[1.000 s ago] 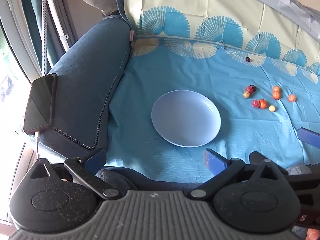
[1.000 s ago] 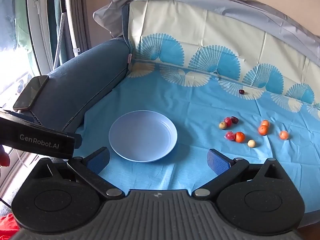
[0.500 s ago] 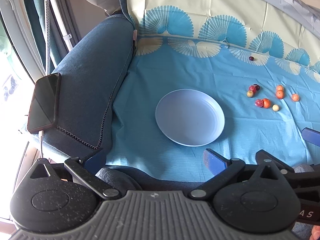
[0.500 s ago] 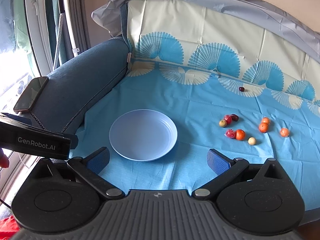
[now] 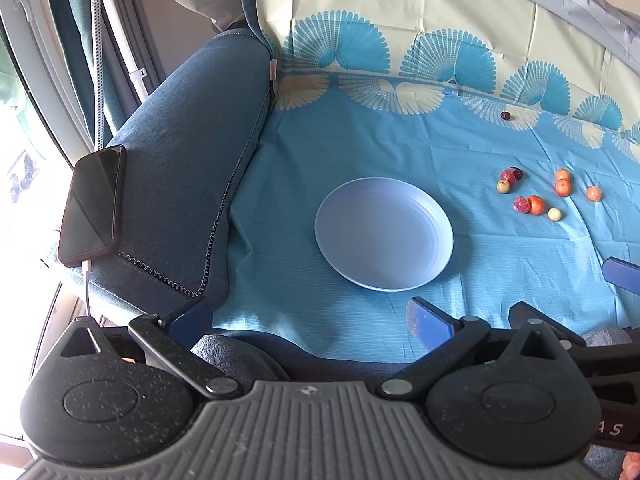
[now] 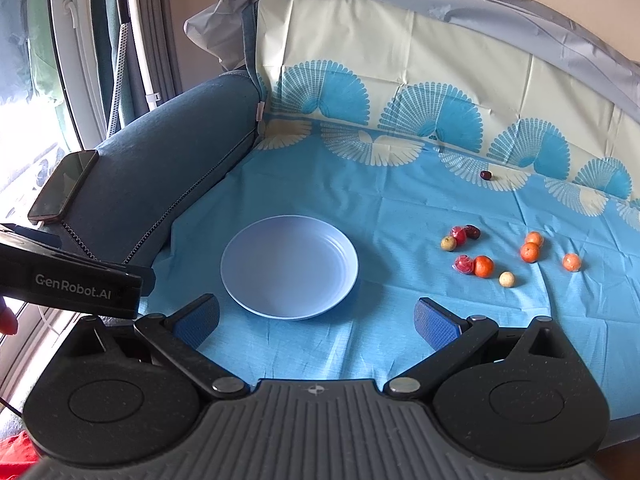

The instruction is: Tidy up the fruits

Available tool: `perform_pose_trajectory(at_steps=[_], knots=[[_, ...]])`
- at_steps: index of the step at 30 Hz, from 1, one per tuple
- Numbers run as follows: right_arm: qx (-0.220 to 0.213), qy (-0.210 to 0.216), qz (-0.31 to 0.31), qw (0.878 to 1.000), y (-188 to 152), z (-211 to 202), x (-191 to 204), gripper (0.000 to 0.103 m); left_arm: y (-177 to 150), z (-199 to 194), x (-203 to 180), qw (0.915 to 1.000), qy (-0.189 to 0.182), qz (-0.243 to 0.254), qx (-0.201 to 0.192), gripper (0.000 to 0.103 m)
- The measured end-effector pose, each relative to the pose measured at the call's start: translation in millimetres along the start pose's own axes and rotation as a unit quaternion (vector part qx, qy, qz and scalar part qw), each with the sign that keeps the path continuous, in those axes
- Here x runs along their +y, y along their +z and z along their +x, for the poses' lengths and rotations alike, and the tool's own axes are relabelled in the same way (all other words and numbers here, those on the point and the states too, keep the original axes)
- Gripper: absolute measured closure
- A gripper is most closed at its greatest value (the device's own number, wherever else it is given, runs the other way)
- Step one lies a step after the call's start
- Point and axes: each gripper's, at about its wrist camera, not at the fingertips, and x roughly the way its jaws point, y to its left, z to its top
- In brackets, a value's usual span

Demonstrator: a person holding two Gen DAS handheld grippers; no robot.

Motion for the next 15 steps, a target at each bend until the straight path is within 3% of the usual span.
perform_pose_trajectory(at_steps=[15], knots=[[0.007, 0.003, 0.01, 1.0, -1.3, 2.1, -0.7, 0.0, 0.5, 0.6, -3.2, 1.0, 0.004, -0.001, 0.004, 0.0]])
